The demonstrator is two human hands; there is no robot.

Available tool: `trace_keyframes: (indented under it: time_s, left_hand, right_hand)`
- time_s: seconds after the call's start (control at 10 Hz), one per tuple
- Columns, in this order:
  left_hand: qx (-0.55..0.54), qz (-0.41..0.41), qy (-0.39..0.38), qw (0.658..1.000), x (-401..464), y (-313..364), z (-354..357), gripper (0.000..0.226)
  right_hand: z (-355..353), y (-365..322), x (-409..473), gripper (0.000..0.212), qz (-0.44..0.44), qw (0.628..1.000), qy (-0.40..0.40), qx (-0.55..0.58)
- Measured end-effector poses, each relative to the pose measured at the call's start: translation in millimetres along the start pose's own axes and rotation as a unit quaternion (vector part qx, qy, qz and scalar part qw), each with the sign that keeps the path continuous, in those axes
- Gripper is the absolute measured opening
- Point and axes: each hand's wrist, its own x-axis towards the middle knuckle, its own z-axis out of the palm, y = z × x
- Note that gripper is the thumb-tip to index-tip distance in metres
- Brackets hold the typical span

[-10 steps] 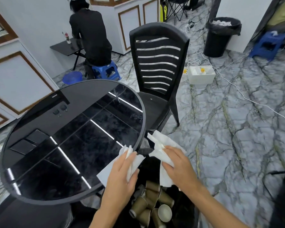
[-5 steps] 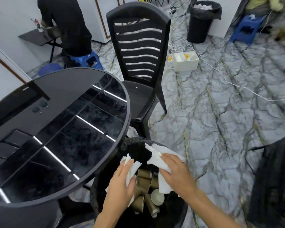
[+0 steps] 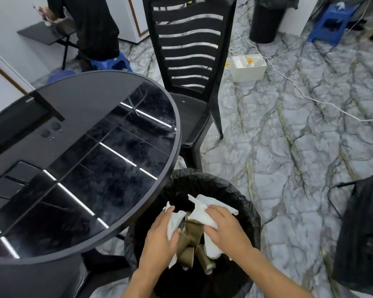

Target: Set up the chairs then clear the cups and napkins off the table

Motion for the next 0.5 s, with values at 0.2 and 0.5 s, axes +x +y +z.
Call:
trace_keyframes:
  time_s: [0.2,0.5]
  left_hand:
    - [0.007,-0.018,-0.036,0.999,0.7,-17.1,13.1,0.068]
    - [-0.009,-0.043,-0.036,0.998,-6.2,-28.5,24.4,0.066]
  right_hand:
    - [23.9,-3.3,-5.4,0.051,0.019,1.000,-0.004,0.008]
    - [35.2,8.6,-16.7,0.057,0.046,0.999,-0.014,0.009]
